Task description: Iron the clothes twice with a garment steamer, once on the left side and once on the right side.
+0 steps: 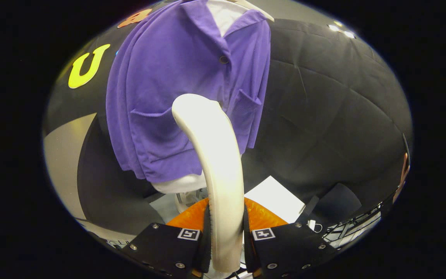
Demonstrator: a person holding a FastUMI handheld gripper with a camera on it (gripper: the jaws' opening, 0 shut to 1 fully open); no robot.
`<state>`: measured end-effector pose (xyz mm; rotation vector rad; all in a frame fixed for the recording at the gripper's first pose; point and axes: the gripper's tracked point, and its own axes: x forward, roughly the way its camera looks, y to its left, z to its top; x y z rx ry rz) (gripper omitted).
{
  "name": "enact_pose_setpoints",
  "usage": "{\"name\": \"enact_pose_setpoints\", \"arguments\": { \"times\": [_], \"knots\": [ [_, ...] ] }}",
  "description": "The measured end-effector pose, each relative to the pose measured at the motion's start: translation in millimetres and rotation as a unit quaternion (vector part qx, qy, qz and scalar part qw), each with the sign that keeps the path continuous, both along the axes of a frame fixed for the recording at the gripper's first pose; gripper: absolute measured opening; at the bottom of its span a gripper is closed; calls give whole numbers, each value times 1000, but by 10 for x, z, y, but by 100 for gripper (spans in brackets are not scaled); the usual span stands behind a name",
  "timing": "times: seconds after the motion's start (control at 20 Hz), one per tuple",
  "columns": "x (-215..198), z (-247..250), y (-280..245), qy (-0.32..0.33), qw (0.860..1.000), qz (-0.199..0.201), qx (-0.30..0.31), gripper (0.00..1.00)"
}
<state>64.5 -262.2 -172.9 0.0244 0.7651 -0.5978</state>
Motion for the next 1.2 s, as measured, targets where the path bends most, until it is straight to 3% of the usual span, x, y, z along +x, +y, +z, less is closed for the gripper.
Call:
{"name": "enact_pose_setpoints", "arguments": {
  "times": [0.25, 0.55, 0.95, 1.2],
  "knots": [
    [84, 216, -215, -21, 1000, 0, 0, 35],
    [361, 831, -521, -80, 997, 2, -23, 35],
    [762, 1456, -1051, -132, 990, -25, -45, 34],
    [1046, 1887, -1235, -198, 978, -44, -44, 34]
  ]
}}
